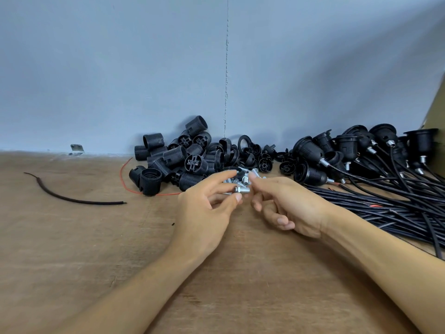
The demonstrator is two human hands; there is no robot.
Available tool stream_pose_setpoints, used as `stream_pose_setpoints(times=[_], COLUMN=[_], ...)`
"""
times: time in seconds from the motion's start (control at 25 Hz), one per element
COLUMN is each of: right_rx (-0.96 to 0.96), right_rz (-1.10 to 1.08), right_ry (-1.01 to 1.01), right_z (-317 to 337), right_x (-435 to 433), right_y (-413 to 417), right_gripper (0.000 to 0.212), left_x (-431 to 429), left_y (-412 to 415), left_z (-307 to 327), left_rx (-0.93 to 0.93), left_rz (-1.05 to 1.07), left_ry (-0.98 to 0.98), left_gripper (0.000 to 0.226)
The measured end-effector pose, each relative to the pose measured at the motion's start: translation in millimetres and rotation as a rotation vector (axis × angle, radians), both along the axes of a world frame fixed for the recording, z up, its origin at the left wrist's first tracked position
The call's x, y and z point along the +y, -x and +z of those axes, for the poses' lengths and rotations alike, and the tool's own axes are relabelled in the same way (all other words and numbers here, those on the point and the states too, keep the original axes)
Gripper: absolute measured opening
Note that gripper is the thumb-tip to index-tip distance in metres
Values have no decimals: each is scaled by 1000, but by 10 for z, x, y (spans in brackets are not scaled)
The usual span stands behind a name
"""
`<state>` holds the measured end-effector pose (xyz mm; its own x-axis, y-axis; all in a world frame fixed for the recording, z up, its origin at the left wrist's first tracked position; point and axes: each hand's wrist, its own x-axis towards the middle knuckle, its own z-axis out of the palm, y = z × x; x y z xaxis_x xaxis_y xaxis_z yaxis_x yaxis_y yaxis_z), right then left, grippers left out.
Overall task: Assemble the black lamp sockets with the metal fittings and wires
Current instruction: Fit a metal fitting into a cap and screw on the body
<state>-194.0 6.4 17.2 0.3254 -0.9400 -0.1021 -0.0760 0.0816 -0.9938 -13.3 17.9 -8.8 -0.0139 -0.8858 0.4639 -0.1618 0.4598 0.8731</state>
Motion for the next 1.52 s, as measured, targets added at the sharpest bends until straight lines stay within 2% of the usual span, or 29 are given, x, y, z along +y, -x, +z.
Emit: stream_pose_setpoints(times=[0.08,0.2,0.24,0.32,0.48,0.6,0.76,0.88,1.0,1.12,1.28,1.44,1.52], right_rx=[-14,-17,-28,-47,-57,-82,-63,-71,-39,-77,-70,-91,-49], right_rz=[29,9,19,56,40,75,39,51,20,68,21,85,45], right_ry=[22,-11,-1,29,-36,17,-28,0,-30,-5,-18,-2,-37], right_z=[-2,-7,-10,-8,-2,6,-4,9,-9,2,-19,4,-8], right_x=[-2,4,9,16,12,15,2,0,3,11,-3,-1,-6], right_y=[3,-17,-23,-27,-40,-26,-37,-22,-27,-22,-35,-15,-24], right_gripper=[27,42,40,29,45,25,43,27,38,24,37,24,38], left_x=[3,14,14,19,32,34,23,15,12,15,28,38,49], left_y=[-4,-6,-6,-3,-5,-3,0,4,2,4,9,7,9], left_z=[-4,14,16,15,22,21,8,1,-6,-2,14,24,30], left_rx=[6,0,3,5,-16,-15,-25,-19,-13,-15,-14,-26,-32], left_rz=[-9,-19,-18,-20,-10,-4,7,8,10,8,7,9,5], left_ry=[-12,-5,-6,-9,-2,-1,-7,-16,-22,-26,-22,-22,-8], left_gripper=[60,68,68,67,63,60,57,55,54,52,51,49,48])
